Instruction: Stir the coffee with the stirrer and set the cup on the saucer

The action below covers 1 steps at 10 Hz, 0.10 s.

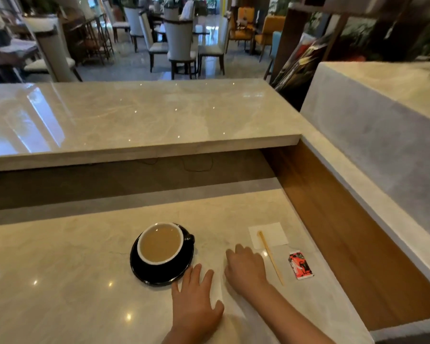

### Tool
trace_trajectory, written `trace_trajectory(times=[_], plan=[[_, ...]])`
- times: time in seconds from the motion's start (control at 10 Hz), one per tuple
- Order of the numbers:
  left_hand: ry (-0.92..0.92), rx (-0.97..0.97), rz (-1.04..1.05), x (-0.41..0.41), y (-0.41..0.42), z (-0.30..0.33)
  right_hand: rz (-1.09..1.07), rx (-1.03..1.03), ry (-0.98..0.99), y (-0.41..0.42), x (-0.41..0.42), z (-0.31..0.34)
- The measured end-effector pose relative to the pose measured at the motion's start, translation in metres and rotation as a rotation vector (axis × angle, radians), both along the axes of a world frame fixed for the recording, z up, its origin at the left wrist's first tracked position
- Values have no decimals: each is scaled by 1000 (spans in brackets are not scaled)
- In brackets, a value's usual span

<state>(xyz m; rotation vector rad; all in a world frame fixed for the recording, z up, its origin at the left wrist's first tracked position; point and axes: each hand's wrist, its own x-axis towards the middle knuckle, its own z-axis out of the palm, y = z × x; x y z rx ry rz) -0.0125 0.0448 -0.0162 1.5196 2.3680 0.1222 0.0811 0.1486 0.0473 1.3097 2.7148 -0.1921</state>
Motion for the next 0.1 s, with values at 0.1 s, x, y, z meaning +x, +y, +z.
trace_trajectory(times=[0.1], plan=[[29,-59,-54,4,10,8,-20,72,76,-10,8,3]])
